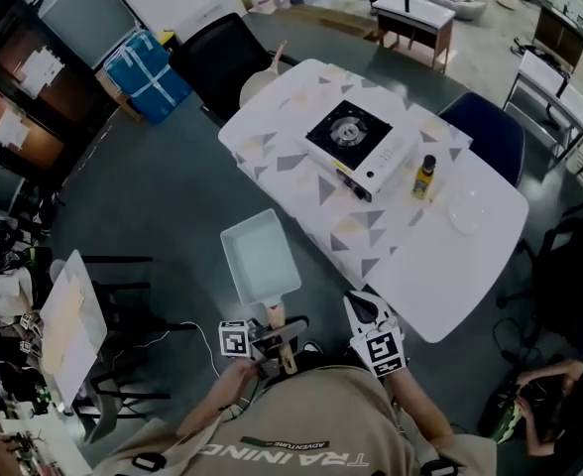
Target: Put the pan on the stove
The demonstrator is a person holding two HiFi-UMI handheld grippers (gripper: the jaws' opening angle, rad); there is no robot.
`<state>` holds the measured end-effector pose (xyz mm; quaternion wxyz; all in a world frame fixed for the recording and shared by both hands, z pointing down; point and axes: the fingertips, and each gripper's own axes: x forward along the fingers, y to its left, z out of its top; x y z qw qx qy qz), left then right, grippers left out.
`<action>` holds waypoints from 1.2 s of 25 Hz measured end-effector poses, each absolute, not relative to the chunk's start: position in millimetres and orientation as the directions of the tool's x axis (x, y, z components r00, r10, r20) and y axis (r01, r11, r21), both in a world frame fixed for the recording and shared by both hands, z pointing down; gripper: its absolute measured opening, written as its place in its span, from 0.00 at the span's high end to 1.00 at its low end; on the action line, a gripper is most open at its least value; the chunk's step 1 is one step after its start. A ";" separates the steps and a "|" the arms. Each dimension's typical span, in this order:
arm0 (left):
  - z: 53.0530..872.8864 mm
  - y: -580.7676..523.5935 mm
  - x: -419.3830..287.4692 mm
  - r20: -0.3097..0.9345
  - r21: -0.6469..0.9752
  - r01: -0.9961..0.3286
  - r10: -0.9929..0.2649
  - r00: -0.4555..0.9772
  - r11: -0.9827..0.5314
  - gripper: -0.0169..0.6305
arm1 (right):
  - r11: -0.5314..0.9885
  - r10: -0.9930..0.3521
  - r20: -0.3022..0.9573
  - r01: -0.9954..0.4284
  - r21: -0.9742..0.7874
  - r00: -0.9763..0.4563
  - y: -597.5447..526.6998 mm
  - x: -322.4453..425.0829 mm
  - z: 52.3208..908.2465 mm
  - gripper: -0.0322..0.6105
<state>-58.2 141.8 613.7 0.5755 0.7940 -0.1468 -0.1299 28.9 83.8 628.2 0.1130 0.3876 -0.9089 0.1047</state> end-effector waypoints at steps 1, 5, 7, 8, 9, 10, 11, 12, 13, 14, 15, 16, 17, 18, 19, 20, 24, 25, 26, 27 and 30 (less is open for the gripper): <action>613.6 138.9 -58.6 -0.040 0.953 -0.081 -0.383 0.923 -0.293 0.89 | 0.682 -0.676 0.290 -0.724 -0.106 -0.678 82.1 25.8 629.7 0.95; 616.4 125.9 -66.1 -0.033 0.952 -0.085 -0.375 0.926 -0.294 0.89 | 0.689 -0.668 0.294 -0.718 -0.102 -0.683 71.0 11.1 630.1 0.95; 620.9 117.1 -71.1 -0.020 0.949 -0.096 -0.362 0.932 -0.300 0.89 | 0.687 -0.670 0.308 -0.721 -0.089 -0.676 62.9 6.0 630.4 0.95; 623.6 112.3 -73.5 -0.014 0.948 -0.100 -0.353 0.935 -0.303 0.89 | 0.684 -0.671 0.320 -0.725 -0.080 -0.669 58.5 4.3 630.3 0.95; 626.1 107.6 -76.4 -0.010 0.948 -0.101 -0.344 0.939 -0.302 0.89 | 0.678 -0.675 0.330 -0.731 -0.073 -0.660 54.0 2.8 630.3 0.95; 627.5 103.4 -79.9 -0.007 0.949 -0.098 -0.333 0.943 -0.298 0.89 | 0.669 -0.684 0.333 -0.740 -0.069 -0.649 49.7 0.9 630.3 0.95; 627.5 99.1 -83.6 -0.010 0.952 -0.090 -0.322 0.947 -0.293 0.89 | 0.658 -0.694 0.332 -0.750 -0.066 -0.639 45.5 -0.9 629.6 0.95; 626.4 93.9 -86.9 -0.017 0.953 -0.079 -0.312 0.950 -0.291 0.89 | 0.649 -0.704 0.332 -0.759 -0.060 -0.628 40.7 -2.1 627.9 0.95; 625.0 87.5 -89.9 -0.026 0.954 -0.067 -0.302 0.953 -0.294 0.88 | 0.640 -0.713 0.334 -0.767 -0.051 -0.617 34.7 -3.2 625.9 0.95; 624.0 80.0 -93.3 -0.033 0.952 -0.059 -0.294 0.955 -0.300 0.88 | 0.632 -0.720 0.337 -0.774 -0.041 -0.607 27.5 -4.7 624.3 0.95; 623.2 72.4 -97.6 -0.035 0.950 -0.057 -0.285 0.958 -0.308 0.88 | 0.625 -0.728 0.338 -0.780 -0.032 -0.597 19.9 -7.5 622.9 0.95; 622.8 65.1 -102.9 -0.032 0.947 -0.060 -0.278 0.960 -0.316 0.88 | 0.617 -0.736 0.337 -0.787 -0.024 -0.587 12.2 -11.4 621.0 0.95; 623.5 58.7 -109.1 -0.021 0.943 -0.071 -0.270 0.963 -0.326 0.89 | 0.608 -0.745 0.333 -0.794 -0.017 -0.578 4.8 -16.2 618.6 0.95; 626.0 53.2 -115.9 -0.002 0.936 -0.089 -0.260 0.966 -0.339 0.88 | 0.597 -0.756 0.328 -0.802 -0.010 -0.567 -2.6 -21.3 615.6 0.95; 631.0 48.7 -123.1 0.022 0.928 -0.111 -0.246 0.969 -0.357 0.88 | 0.585 -0.767 0.321 -0.811 -0.004 -0.555 -9.6 -26.1 612.4 0.95; 637.3 45.4 -130.4 0.043 0.917 -0.130 -0.230 0.972 -0.377 0.88 | 0.572 -0.779 0.315 -0.820 0.000 -0.543 -15.9 -30.5 609.7 0.95; 646.9 33.5 -146.4 0.058 0.904 -0.127 -0.176 0.983 -0.408 0.88 | 0.535 -0.801 0.321 -0.844 0.010 -0.504 -32.0 -41.4 605.3 0.95; 645.3 30.4 -147.2 0.055 0.907 -0.119 -0.166 0.985 -0.403 0.88 | 0.527 -0.805 0.326 -0.850 0.012 -0.495 -34.4 -41.8 607.0 0.95; 644.1 28.8 -147.3 0.049 0.910 -0.109 -0.156 0.986 -0.400 0.88 | 0.519 -0.809 0.330 -0.854 0.013 -0.487 -35.3 -41.0 609.2 0.95; 644.2 28.7 -147.4 0.041 0.912 -0.097 -0.147 0.988 -0.399 0.88 | 0.513 -0.810 0.339 -0.859 0.013 -0.479 -34.8 -39.4 610.9 0.95; 642.9 25.4 -148.8 0.014 0.919 -0.067 -0.139 0.990 -0.389 0.88 | 0.506 -0.806 0.366 -0.863 0.015 -0.466 -35.4 -35.8 614.9 0.95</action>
